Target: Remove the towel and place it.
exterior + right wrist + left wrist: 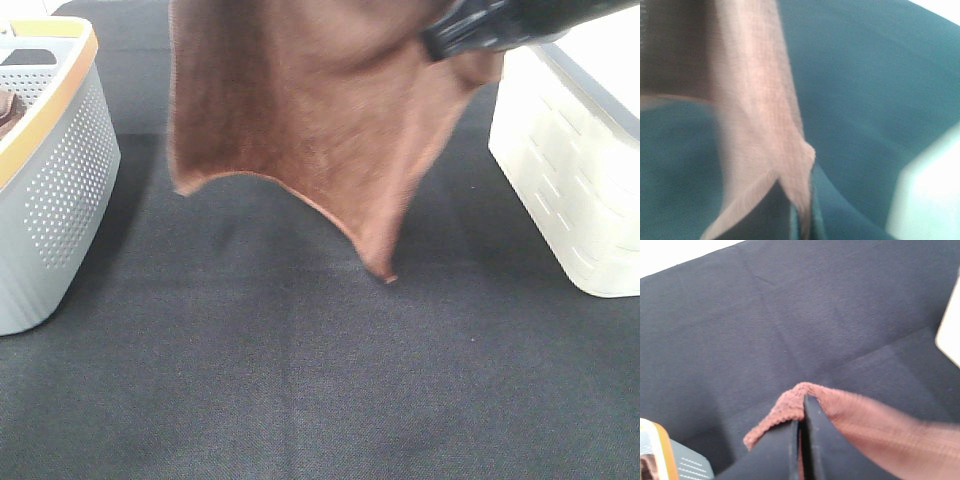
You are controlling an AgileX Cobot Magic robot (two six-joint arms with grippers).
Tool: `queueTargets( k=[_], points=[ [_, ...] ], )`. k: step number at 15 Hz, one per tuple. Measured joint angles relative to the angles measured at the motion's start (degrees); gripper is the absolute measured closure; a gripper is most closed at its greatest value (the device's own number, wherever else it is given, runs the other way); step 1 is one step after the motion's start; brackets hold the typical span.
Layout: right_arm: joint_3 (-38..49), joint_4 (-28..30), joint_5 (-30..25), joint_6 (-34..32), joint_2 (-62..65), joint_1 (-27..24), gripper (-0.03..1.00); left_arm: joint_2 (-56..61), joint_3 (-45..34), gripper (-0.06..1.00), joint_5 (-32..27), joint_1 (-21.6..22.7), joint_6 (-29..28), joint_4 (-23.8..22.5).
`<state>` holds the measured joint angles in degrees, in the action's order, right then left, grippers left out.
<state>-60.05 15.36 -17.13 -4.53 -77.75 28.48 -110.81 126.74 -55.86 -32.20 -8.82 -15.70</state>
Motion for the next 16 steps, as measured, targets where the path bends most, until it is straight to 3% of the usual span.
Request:
queueTargets(
  k=[1, 5, 7, 12, 16],
  points=[
    [0.0, 0.0, 0.0, 0.0, 0.0, 0.0, 0.97, 0.0, 0.0, 0.94, 0.0, 0.0, 0.0, 0.0],
    [-0.17, 0.69, 14.21, -0.86, -1.15, -7.39, 0.97, -4.93, 0.0, 0.94, 0.74, 3.44, 0.17, 1.2],
    [-3.09, 0.86, 17.13, -0.52, -4.7, -7.96, 0.97, -6.7, 0.0, 0.94, 4.41, 5.79, 0.17, 2.86],
    [-19.14, 1.2, 16.62, 6.25, -18.91, -8.25, 0.97, -9.28, 0.0, 0.94, 17.59, 9.74, 0.0, 0.0],
    [-31.05, 1.2, 12.78, 7.16, -29.91, -11.17, 0.97, -14.5, 0.0, 0.94, 28.65, 10.37, 0.0, -3.32]
  ],
)
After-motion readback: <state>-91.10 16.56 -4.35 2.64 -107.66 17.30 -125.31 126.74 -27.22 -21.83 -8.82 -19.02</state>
